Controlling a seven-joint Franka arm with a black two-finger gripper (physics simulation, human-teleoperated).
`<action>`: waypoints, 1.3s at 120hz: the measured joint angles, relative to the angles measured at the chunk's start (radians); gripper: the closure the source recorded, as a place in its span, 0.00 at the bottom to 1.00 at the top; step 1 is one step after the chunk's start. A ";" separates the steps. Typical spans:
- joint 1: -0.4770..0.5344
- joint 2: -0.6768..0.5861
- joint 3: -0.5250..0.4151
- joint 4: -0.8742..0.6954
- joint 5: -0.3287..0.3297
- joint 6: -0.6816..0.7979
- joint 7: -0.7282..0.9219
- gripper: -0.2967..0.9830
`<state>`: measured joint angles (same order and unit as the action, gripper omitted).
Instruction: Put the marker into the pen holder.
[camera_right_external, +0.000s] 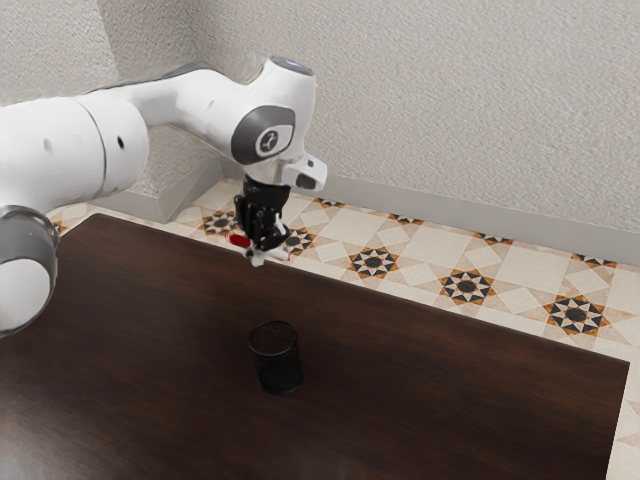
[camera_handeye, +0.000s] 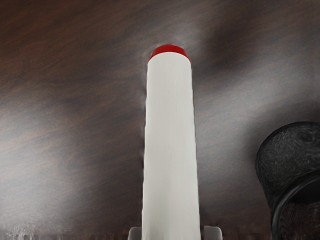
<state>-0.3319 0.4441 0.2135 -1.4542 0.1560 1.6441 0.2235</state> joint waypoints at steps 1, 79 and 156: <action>-0.001 0.008 -0.003 0.012 0.001 -0.016 0.001 0.84; -0.014 0.173 -0.108 0.225 0.003 -0.603 0.052 0.82; -0.006 0.271 -0.143 0.225 0.000 -0.530 0.075 0.82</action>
<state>-0.3382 0.7154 0.0704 -1.2295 0.1558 1.1144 0.2982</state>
